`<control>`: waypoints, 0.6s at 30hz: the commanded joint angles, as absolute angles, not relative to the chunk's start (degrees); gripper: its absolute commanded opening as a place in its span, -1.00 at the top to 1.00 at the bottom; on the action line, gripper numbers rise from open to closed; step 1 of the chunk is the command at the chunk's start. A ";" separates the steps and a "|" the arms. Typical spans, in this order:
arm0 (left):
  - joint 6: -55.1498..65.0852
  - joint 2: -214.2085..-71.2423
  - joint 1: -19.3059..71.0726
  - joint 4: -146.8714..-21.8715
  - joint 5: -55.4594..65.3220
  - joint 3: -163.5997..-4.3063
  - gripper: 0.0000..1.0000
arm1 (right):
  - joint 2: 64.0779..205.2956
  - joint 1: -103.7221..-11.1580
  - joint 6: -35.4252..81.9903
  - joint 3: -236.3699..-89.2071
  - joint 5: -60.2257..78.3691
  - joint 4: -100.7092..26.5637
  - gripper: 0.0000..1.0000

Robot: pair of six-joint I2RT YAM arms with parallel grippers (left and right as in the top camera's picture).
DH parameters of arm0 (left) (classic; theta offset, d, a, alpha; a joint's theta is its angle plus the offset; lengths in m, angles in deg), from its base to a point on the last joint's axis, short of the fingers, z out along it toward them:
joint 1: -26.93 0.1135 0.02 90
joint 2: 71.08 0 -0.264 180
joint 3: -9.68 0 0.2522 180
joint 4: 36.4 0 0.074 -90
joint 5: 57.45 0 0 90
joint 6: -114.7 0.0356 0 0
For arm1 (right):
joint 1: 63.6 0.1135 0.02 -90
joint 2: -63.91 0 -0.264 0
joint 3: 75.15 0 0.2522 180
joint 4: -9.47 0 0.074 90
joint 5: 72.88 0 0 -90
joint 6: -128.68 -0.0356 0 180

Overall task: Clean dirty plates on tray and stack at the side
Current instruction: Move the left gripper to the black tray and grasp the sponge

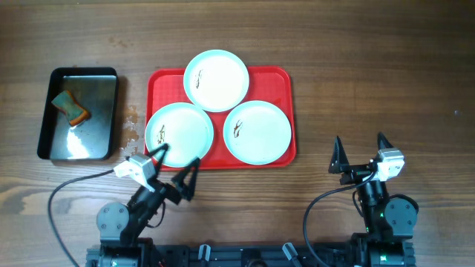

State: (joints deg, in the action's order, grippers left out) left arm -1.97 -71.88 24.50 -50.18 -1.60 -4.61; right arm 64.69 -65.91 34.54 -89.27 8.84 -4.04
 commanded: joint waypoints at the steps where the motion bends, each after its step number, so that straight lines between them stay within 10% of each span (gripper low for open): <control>1: -19.35 -71.24 24.15 -40.80 -16.16 -4.42 -1.00 | 64.12 -66.04 35.52 -89.21 9.69 -3.86 -1.00; 8: -20.18 -71.55 24.56 -22.18 -14.52 -11.08 -0.99 | 64.12 -66.04 35.52 -89.21 9.69 -3.86 -0.99; 18: 13.28 -101.47 29.41 -98.76 24.21 -59.06 -0.99 | 64.12 -66.04 35.50 -89.23 9.72 -3.86 -0.99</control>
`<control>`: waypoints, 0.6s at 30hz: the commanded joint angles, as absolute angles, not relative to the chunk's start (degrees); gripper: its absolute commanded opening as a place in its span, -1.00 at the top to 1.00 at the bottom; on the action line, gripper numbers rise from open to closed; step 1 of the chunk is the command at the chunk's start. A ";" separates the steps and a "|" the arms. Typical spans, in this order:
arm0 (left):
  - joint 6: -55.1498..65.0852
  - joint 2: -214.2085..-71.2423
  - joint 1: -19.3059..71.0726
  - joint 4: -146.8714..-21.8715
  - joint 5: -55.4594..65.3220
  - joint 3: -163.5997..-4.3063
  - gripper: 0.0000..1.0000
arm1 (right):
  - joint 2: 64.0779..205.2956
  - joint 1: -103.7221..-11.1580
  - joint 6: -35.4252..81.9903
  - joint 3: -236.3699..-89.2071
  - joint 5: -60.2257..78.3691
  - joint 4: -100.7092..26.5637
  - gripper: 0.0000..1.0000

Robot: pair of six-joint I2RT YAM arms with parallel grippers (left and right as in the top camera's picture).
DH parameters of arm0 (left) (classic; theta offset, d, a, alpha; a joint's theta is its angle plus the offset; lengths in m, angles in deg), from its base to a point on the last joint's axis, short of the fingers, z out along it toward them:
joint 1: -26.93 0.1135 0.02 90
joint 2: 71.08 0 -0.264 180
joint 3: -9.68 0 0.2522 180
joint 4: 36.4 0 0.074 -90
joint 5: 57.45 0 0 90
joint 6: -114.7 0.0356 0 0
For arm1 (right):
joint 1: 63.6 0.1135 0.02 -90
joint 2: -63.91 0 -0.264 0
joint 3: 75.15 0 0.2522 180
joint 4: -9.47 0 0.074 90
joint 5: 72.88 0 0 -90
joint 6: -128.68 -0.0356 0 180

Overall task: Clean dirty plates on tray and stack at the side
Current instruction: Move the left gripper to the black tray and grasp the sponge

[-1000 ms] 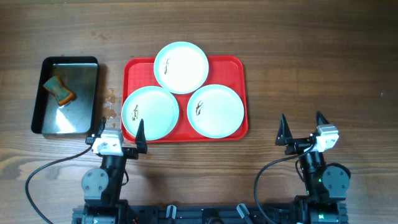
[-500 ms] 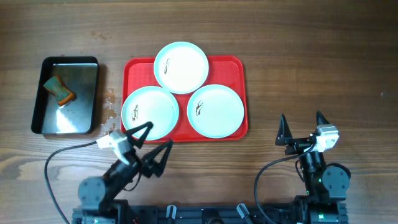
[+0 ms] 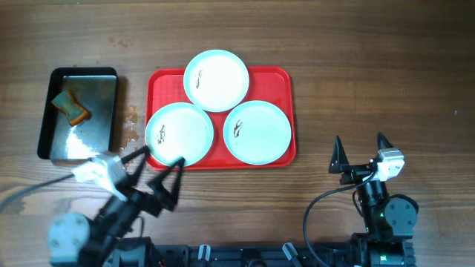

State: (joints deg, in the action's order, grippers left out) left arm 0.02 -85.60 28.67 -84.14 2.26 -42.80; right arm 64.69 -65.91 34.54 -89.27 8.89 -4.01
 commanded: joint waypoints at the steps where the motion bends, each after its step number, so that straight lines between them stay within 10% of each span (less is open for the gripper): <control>1: 14.29 -106.32 29.41 -103.62 27.55 -63.43 -1.00 | 64.12 -66.04 35.52 -89.21 9.69 -3.86 -0.99; 18: -3.39 -154.34 42.55 -118.33 44.62 -86.14 -1.00 | 64.19 -66.04 35.54 -89.21 9.69 -3.86 -0.99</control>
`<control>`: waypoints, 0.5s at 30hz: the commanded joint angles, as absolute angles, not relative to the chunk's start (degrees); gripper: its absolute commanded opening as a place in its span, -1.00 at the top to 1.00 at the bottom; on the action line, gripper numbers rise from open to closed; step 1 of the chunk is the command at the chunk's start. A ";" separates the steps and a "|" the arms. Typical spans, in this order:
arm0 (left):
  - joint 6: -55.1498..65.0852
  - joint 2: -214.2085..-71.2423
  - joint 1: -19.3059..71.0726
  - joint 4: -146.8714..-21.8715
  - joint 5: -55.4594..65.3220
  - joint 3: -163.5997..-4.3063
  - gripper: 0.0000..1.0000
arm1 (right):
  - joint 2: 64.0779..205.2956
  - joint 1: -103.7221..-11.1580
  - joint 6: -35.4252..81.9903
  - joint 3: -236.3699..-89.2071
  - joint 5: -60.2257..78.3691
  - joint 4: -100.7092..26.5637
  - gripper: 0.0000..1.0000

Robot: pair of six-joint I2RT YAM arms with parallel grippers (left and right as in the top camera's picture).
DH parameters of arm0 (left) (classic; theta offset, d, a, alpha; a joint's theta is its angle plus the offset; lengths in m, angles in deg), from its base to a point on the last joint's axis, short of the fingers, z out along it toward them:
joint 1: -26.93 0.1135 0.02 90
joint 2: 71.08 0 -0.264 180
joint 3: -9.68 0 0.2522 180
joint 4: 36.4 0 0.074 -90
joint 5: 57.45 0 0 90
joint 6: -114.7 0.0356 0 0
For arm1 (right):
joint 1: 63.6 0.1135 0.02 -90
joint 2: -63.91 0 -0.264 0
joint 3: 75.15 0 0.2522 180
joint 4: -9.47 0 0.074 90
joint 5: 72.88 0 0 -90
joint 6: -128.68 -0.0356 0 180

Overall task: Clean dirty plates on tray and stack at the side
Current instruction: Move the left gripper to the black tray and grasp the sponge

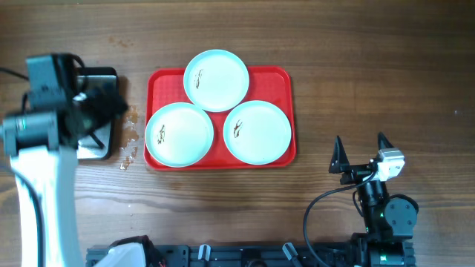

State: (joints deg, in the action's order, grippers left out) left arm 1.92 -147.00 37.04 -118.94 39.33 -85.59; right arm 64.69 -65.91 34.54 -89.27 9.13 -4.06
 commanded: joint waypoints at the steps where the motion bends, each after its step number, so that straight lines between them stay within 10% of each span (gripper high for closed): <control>1: -3.41 -156.46 44.10 -118.11 44.36 -86.14 -1.00 | 64.19 -66.04 35.52 -89.21 9.69 -3.86 -0.99; 15: 1.53 -179.37 56.23 -100.38 40.27 -86.12 -0.99 | 64.19 -66.04 35.52 -89.21 9.69 -3.86 -0.99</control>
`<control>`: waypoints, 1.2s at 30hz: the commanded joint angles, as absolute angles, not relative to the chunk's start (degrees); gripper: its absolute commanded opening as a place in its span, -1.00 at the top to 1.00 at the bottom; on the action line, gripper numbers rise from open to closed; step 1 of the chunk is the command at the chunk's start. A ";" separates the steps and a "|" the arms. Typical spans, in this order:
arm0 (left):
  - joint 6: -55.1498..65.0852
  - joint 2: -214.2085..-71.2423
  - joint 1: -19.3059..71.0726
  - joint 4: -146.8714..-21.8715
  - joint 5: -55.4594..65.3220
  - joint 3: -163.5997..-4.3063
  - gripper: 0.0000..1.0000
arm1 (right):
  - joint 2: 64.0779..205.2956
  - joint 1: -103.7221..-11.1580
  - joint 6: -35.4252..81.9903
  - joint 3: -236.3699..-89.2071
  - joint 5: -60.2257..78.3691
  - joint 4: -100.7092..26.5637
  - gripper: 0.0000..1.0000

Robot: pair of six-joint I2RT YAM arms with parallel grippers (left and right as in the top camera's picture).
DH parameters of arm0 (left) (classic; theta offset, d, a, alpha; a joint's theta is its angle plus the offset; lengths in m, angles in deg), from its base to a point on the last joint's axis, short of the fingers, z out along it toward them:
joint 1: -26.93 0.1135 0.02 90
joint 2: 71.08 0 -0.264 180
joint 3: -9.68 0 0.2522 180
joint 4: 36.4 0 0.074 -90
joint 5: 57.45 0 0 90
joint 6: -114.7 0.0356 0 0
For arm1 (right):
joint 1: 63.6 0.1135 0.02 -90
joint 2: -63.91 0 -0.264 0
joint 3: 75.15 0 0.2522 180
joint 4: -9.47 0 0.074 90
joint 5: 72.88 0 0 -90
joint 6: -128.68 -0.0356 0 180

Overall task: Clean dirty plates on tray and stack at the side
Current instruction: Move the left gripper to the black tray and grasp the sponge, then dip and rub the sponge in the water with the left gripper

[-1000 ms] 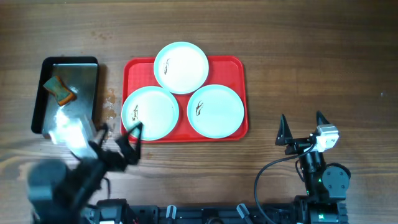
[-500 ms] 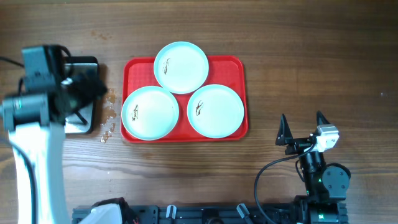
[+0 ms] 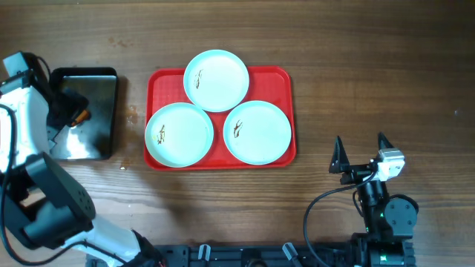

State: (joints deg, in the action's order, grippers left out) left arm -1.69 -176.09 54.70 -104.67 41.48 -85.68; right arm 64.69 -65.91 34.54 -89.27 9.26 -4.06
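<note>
Three white plates lie on the red tray [image 3: 286, 104]: one at the back [image 3: 216, 80], one front left [image 3: 179, 133], one front right [image 3: 257, 132], each with small dark smears. At the far left, an orange sponge [image 3: 80, 115] lies in the black tray [image 3: 100, 100], mostly covered by my left gripper [image 3: 65, 111]. That gripper reaches down into the tray over the sponge, and its fingers are lost against the dark tray. My right gripper [image 3: 359, 142] stands open and empty near the front right of the table.
Water drops [image 3: 132, 115] lie on the wood between the black tray and the red tray. My left arm's white links [image 3: 22, 119] run along the table's left edge. The wooden table [image 3: 371, 67] extends to the right of the red tray.
My left arm has shifted further left and the gripper now sits lower in the black tray, with a bit of orange sponge showing beside it. The plates and right arm are unchanged.
My left gripper stood open at the table's front, near the red tray's front left corner. It then stood further left, then high over the black tray, and is now down in that tray at the sponge. My right gripper stayed open and still.
</note>
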 commanded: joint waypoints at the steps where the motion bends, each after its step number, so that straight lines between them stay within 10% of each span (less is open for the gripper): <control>1: 2.73 -179.94 56.28 -99.42 39.12 -86.12 -0.99 | 64.19 -66.04 35.52 -89.21 9.69 -3.86 -0.99; 17: 8.06 -191.61 56.30 -88.01 29.85 -86.09 -0.78 | 64.19 -66.04 35.54 -89.21 9.69 -3.86 -0.99; 27: 8.02 -192.26 56.30 -89.08 30.02 -86.12 0.92 | 64.19 -66.04 35.52 -89.21 9.69 -3.86 -0.99; 36: 7.97 -191.48 56.30 -95.14 29.91 -86.18 0.92 | 64.19 -66.04 35.52 -89.21 9.69 -3.86 -0.99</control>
